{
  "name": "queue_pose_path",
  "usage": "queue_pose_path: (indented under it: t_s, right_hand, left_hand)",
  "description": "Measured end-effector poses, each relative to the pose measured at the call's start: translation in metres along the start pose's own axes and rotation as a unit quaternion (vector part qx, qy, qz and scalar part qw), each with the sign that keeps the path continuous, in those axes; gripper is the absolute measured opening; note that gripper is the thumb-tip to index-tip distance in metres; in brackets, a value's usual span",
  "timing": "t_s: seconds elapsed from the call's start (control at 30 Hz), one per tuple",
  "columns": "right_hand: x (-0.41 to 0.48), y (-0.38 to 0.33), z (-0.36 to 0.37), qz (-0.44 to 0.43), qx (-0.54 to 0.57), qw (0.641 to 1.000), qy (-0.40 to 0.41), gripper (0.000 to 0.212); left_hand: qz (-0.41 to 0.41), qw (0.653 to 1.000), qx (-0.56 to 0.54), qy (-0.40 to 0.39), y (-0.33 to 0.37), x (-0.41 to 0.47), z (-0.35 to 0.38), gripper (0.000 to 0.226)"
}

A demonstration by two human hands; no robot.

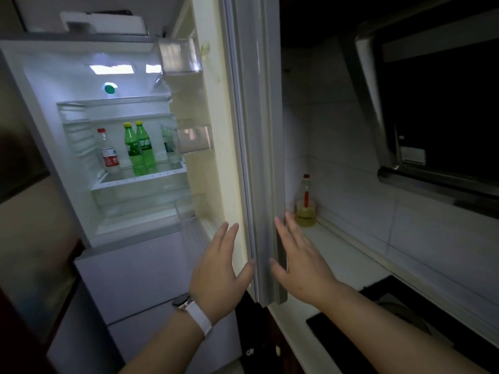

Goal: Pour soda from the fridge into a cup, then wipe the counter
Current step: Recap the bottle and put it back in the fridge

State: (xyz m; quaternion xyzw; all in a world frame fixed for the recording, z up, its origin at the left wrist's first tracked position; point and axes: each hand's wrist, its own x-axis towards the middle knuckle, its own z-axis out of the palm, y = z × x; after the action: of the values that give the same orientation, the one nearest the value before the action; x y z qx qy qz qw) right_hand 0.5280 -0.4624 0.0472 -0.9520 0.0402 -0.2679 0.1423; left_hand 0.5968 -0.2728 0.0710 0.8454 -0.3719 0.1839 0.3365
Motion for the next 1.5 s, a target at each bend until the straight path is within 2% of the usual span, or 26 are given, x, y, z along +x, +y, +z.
queue_pose_path:
  t_s: [0.17,0.37,0.5,0.67,0.83,0.93,1.1,1.5]
  right_hand:
    - [0.0,-0.011,0.015,-0.029,-0.015,0.999,0.021,0.09]
    - [0.007,-0.039,0.038,-0.086,-0.011,0.996,0.018,0.09]
    - [0.017,-0.06,0.053,-0.157,-0.024,0.986,0.057,0.092]
    - [0.037,-0.091,0.081,-0.24,-0.012,0.97,0.048,0.088]
    - [0.061,-0.128,0.108,-0.31,0.048,0.948,0.062,0.079]
    - [0.08,-0.149,0.125,-0.313,0.094,0.944,0.041,0.076]
    - [0.126,-0.179,0.155,-0.302,0.101,0.948,0.006,0.084]
    - [0.217,-0.249,0.249,-0.348,0.046,0.933,0.075,0.081]
  left_hand:
    - [0.005,1.0,0.019,0.009,-0.011,-0.009,-0.008,0.076]
    - [-0.031,0.999,0.019,0.013,-0.033,-0.022,-0.024,0.076]
    - [-0.063,0.997,0.0,0.035,-0.049,-0.032,-0.038,0.077]
    - [-0.103,0.993,-0.053,0.038,-0.084,-0.049,-0.057,0.084]
    - [-0.117,0.988,-0.076,0.066,-0.125,-0.063,-0.079,0.083]
    - [-0.143,0.982,-0.091,0.08,-0.148,-0.068,-0.088,0.081]
    - [-0.184,0.974,-0.097,0.091,-0.189,-0.069,-0.095,0.085]
    - [-0.186,0.95,-0.194,0.161,-0.314,-0.036,-0.133,0.085]
